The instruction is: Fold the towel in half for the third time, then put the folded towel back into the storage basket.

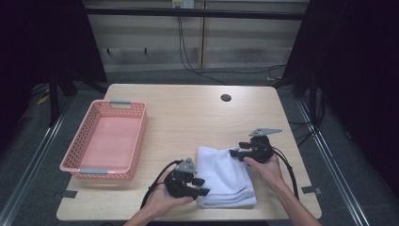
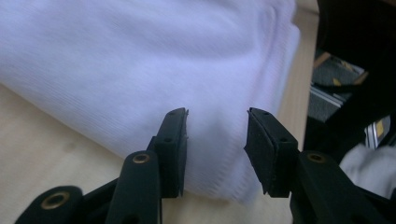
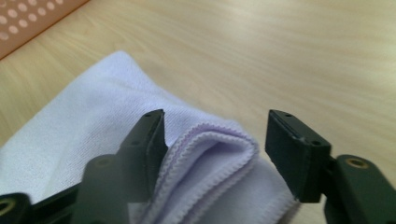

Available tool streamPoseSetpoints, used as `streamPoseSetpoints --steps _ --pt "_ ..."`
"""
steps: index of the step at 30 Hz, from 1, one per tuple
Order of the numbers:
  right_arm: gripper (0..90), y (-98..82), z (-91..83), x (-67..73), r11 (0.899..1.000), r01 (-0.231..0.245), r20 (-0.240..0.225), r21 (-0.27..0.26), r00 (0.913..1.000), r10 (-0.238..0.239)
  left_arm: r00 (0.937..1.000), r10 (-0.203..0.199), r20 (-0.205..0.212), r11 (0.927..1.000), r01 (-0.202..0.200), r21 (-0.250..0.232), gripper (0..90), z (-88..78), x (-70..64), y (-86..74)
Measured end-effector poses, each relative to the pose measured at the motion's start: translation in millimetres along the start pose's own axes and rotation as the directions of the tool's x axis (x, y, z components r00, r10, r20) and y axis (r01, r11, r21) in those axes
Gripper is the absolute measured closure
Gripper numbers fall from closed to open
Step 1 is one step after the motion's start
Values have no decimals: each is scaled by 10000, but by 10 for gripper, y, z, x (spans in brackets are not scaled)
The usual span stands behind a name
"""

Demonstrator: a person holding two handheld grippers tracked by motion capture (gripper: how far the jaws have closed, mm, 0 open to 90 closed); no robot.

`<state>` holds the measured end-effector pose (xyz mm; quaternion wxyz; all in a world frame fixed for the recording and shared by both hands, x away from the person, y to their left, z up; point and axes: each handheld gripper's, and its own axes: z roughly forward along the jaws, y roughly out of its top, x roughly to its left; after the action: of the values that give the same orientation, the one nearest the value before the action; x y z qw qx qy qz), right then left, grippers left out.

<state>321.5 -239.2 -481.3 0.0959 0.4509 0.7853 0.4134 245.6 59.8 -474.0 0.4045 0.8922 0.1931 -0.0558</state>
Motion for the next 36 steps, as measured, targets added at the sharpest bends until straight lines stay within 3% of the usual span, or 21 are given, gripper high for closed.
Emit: streamPoseSetpoints --steps 3,6,7,10,12,14,17,19,22,26,28,30,31,34,36 --pt "685 -18 25 46 9999 146 228 30 9996 -146 10000 -48 -69 10000 48 0 535 56 -11 -79" --pt "794 -17 -52 90 9994 317 635 -166 9975 -306 9998 86 -187 10000 -86 -3 536 66 -18 -103" --pt "796 -26 -87 98 9991 313 848 -269 9960 -289 9997 56 -227 10000 -55 19 536 69 -26 -109" --pt "802 -72 -176 96 9984 344 895 -440 9955 -303 9990 276 -346 9996 -278 -62 536 80 -42 -131" --pt "801 -115 -215 78 9986 333 939 -413 9952 -293 9991 131 -407 9998 -138 -166 535 84 -52 -142" --pt "796 -168 -237 62 9991 337 952 -263 9950 -310 9984 292 -478 9995 -298 -133 533 82 -67 -148" --pt "741 -238 -238 25 9995 327 961 -11 9948 -324 9991 224 -361 9994 -234 -271 502 78 -81 -157" --pt "607 -270 -215 -8 9995 176 1053 278 9942 -205 9988 348 -352 9991 -357 -246 444 58 -113 -148" --pt "453 -287 -207 -62 9996 -27 994 295 9950 -3 9998 -140 -150 9993 135 -345 406 -39 -124 -146" --pt "235 -296 -198 -121 9976 -349 924 593 9953 293 9990 -340 -288 9993 336 -134 380 -117 -135 -233" --pt "208 -312 -185 -145 9970 -399 856 668 9957 341 9971 -546 -522 9985 549 46 368 -117 -139 -266" --pt "228 -301 -168 -160 9954 -523 710 800 9964 467 9958 -859 -328 9961 865 183 345 -129 -122 -268" --pt "262 -294 -170 -157 9959 -415 535 802 9979 373 9944 -934 -493 9956 938 64 354 -131 -120 -269" --pt "254 -285 -167 -138 9976 -269 231 632 9994 254 9924 -1182 -340 9930 1183 17 330 -111 -112 -261" --pt "245 -273 -138 -135 9961 -217 145 851 9997 206 9933 -1123 -282 9935 1128 146 316 -71 -119 -261"
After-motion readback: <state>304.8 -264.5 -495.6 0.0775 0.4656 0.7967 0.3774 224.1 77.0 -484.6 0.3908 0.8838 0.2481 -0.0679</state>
